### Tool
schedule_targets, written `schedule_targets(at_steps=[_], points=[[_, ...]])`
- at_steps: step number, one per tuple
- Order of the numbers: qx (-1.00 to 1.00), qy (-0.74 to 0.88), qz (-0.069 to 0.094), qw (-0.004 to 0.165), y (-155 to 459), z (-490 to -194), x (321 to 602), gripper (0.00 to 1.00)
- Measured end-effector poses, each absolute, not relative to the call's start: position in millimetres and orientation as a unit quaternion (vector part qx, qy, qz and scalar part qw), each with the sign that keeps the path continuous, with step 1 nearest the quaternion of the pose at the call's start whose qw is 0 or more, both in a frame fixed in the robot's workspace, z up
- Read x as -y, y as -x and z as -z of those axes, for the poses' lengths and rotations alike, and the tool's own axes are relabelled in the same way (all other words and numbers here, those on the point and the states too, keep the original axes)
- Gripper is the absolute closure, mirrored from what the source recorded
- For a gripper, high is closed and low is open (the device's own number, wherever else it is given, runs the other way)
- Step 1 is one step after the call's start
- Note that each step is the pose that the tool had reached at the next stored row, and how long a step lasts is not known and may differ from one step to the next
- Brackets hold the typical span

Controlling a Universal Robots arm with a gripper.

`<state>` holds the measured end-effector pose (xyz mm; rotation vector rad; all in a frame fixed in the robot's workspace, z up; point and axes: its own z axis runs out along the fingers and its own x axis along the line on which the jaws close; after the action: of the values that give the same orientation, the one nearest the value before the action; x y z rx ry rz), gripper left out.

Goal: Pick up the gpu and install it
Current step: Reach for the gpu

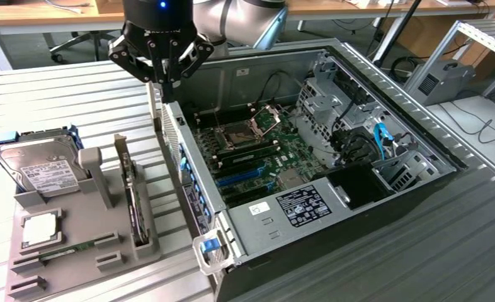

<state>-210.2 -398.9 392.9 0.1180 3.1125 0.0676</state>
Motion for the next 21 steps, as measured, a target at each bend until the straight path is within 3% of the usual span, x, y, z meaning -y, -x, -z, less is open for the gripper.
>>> schedule_targets(at_steps=[21], points=[[-0.999,-0.038,-0.022,0.013,223,-393,399,0.89]])
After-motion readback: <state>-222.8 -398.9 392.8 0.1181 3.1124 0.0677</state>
